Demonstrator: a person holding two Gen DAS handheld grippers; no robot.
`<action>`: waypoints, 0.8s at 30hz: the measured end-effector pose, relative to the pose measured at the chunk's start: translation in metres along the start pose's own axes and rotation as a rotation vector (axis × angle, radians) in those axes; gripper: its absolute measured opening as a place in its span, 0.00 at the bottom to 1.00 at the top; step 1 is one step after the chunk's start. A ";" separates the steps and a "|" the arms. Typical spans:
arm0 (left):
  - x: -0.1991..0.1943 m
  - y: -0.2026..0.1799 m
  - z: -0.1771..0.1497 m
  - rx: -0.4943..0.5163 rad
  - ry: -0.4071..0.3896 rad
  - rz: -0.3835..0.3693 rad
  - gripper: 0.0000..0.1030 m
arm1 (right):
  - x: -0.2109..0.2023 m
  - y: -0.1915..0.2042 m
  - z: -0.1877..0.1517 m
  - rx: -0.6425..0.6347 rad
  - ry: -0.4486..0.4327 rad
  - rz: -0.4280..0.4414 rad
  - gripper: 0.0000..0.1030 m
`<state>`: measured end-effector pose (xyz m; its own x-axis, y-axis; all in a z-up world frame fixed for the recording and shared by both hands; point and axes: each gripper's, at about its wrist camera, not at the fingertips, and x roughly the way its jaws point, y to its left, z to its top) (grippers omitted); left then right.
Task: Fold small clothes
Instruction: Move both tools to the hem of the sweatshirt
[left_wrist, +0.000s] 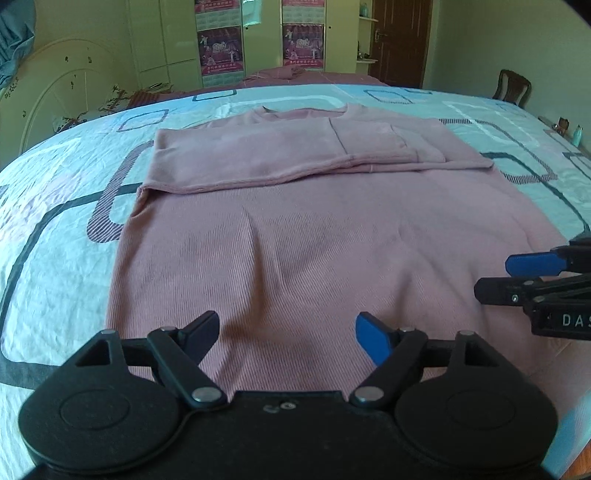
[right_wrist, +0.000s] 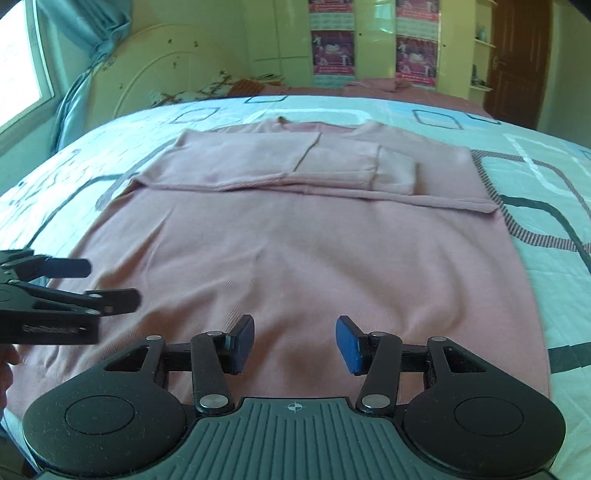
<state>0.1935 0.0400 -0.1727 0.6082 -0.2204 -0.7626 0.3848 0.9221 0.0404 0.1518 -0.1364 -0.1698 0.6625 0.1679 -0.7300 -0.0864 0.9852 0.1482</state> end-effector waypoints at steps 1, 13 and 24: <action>0.002 0.000 -0.004 0.004 0.018 0.006 0.76 | 0.001 0.001 -0.003 -0.006 0.012 -0.003 0.48; -0.017 0.023 -0.029 -0.036 0.053 0.046 0.78 | -0.025 -0.036 -0.047 0.041 0.062 -0.123 0.49; -0.034 0.034 -0.030 -0.080 0.038 0.071 0.78 | -0.057 -0.061 -0.052 0.126 0.022 -0.165 0.49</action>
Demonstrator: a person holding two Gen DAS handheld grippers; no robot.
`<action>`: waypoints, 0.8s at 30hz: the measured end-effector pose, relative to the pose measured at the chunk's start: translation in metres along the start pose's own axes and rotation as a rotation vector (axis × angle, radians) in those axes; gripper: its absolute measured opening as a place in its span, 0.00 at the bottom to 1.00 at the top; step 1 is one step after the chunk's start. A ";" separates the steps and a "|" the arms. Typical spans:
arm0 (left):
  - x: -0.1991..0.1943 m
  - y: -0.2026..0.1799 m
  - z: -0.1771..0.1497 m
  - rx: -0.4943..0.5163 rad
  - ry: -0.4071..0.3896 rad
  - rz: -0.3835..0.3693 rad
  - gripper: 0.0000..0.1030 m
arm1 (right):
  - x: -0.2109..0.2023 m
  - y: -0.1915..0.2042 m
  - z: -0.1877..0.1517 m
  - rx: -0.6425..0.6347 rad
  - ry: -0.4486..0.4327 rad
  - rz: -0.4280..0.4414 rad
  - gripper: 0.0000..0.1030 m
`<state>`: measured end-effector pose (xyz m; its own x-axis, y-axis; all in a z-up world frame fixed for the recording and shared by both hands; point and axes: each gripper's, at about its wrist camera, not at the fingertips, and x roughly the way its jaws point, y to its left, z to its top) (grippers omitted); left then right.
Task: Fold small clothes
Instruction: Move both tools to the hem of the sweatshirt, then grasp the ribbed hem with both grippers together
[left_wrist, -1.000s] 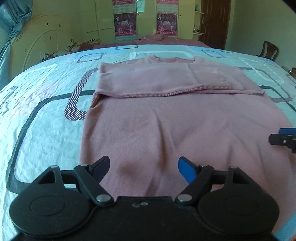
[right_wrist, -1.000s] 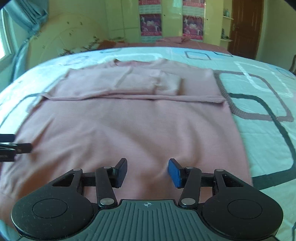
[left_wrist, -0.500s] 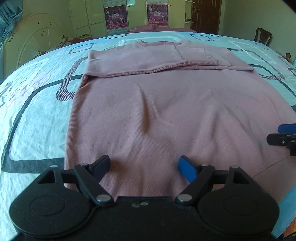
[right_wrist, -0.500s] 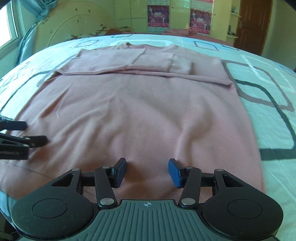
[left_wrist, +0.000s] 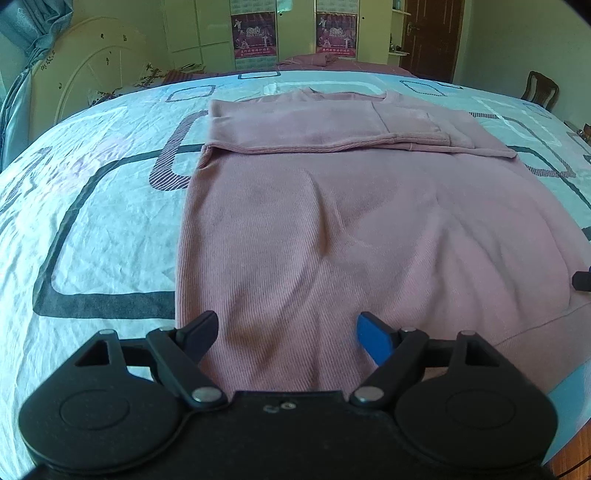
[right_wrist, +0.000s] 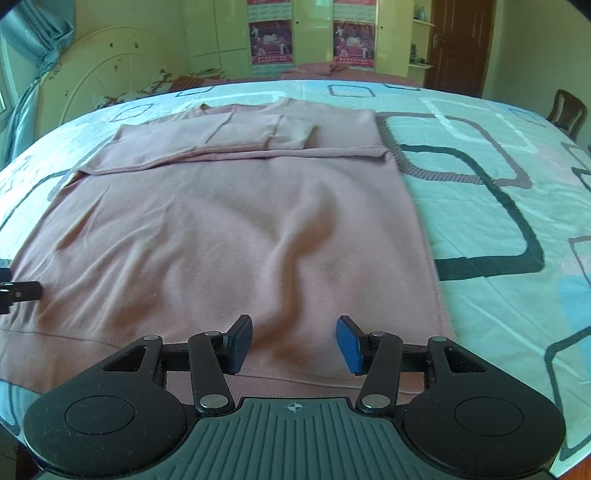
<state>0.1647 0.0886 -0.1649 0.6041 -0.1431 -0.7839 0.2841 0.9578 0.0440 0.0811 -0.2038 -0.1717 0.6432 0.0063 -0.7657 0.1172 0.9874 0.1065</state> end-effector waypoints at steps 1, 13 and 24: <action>-0.001 0.002 -0.001 -0.004 0.002 0.005 0.78 | 0.000 -0.003 -0.001 0.007 0.004 -0.010 0.49; -0.021 0.042 -0.028 -0.102 0.037 0.047 0.80 | -0.009 -0.028 -0.017 0.061 0.001 -0.077 0.52; -0.024 0.049 -0.043 -0.182 0.091 -0.106 0.66 | -0.019 -0.063 -0.033 0.171 0.029 -0.138 0.57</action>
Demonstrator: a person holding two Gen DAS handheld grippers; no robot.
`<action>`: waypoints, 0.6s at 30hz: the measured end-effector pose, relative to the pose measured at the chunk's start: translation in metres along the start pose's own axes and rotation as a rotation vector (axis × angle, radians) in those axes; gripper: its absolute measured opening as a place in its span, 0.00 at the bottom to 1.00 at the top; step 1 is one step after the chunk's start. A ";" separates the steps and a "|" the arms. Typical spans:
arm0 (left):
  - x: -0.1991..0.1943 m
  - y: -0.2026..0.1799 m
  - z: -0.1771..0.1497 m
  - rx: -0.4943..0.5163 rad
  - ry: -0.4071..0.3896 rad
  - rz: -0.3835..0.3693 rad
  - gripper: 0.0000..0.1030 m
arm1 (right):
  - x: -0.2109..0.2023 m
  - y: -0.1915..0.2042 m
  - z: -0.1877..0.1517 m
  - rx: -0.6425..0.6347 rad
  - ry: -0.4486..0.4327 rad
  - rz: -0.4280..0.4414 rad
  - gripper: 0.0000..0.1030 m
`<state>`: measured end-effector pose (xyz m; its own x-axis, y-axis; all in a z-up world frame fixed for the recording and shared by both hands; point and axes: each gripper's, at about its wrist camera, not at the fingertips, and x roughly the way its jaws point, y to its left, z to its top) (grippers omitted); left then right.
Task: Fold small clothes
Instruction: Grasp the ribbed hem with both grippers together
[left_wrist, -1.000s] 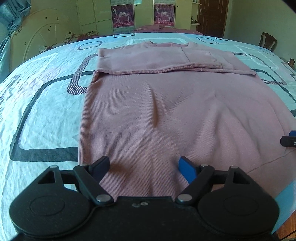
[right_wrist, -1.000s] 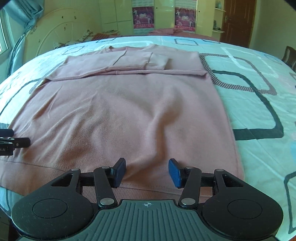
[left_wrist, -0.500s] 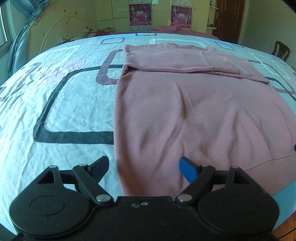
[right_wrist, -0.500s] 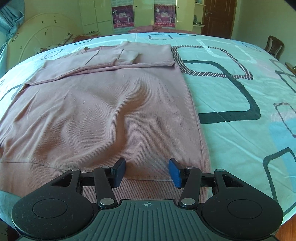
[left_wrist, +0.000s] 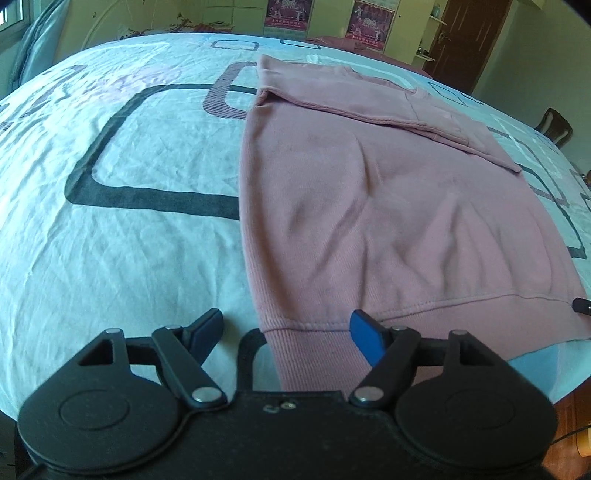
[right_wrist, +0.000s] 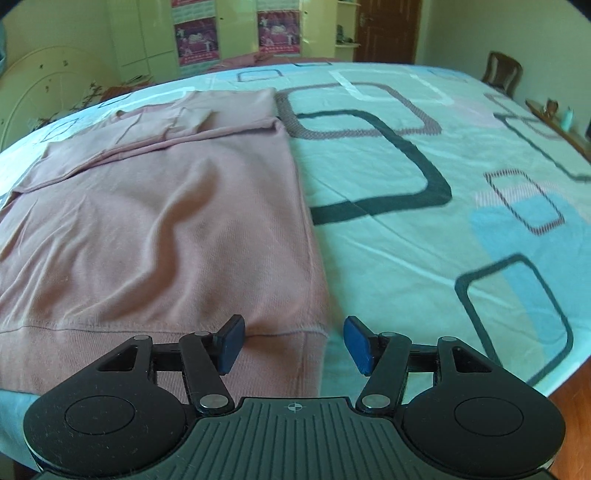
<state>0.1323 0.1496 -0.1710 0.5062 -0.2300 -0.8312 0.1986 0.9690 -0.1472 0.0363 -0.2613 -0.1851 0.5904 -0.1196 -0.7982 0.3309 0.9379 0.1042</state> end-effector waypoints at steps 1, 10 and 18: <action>0.000 -0.002 -0.001 0.010 0.002 -0.008 0.65 | 0.000 -0.003 -0.001 0.015 0.007 0.005 0.57; -0.001 -0.004 0.000 0.010 0.018 -0.084 0.38 | -0.006 -0.013 -0.008 0.092 0.046 0.065 0.40; -0.002 0.000 0.000 -0.031 0.027 -0.138 0.14 | -0.009 -0.012 -0.005 0.122 0.058 0.094 0.09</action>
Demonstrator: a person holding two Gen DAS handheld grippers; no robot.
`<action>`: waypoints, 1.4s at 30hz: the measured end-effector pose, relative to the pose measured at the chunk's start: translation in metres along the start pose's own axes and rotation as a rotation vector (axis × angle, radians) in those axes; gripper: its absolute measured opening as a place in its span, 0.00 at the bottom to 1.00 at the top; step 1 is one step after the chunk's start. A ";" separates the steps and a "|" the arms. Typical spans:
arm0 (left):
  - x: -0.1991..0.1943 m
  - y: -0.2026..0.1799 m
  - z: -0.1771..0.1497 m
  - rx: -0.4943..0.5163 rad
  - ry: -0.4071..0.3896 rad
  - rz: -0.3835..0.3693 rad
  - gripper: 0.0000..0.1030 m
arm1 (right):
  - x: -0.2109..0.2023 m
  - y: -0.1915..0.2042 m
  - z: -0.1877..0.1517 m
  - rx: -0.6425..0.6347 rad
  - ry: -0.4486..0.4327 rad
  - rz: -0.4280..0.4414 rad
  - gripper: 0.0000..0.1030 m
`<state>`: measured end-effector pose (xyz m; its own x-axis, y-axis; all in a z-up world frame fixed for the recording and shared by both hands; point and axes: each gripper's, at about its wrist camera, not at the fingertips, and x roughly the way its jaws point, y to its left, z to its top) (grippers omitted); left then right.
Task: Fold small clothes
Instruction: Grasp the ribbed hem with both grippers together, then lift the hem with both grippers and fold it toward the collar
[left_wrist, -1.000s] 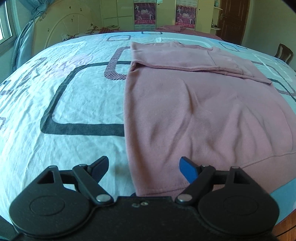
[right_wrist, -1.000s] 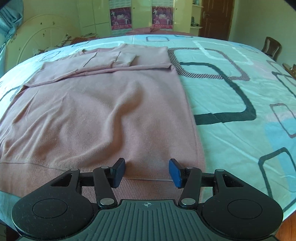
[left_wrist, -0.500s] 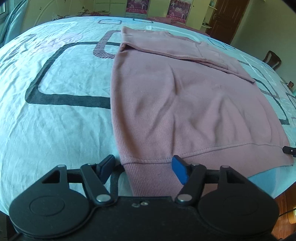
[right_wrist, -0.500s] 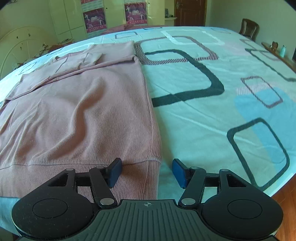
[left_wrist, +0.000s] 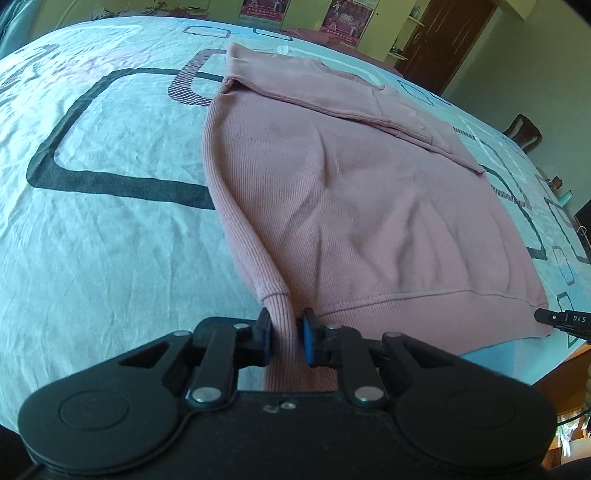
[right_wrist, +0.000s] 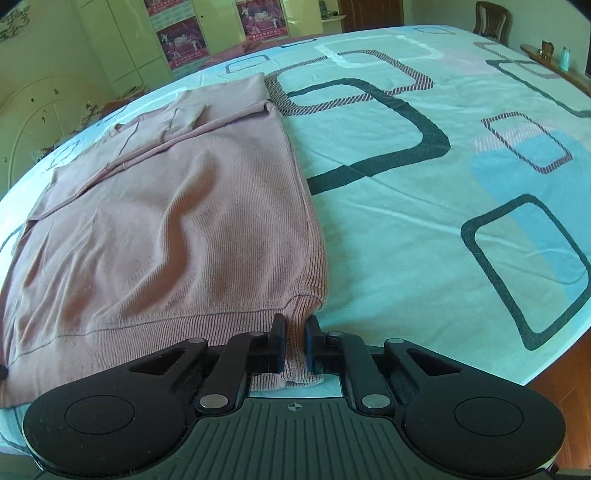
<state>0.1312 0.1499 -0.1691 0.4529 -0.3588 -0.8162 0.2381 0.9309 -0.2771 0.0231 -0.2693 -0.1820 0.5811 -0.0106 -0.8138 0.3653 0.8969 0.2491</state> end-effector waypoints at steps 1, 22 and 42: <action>0.001 0.000 0.000 0.004 0.001 0.000 0.14 | 0.000 0.002 0.000 -0.011 0.000 -0.004 0.09; -0.031 -0.008 0.046 -0.030 -0.150 -0.114 0.05 | -0.021 0.012 0.036 0.020 -0.043 0.162 0.08; 0.039 -0.017 0.238 -0.062 -0.377 -0.021 0.05 | 0.071 0.031 0.251 0.113 -0.185 0.327 0.07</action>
<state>0.3495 0.1035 -0.0756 0.7353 -0.3673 -0.5696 0.2033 0.9212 -0.3317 0.2581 -0.3533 -0.1004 0.7975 0.1788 -0.5762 0.2110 0.8121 0.5441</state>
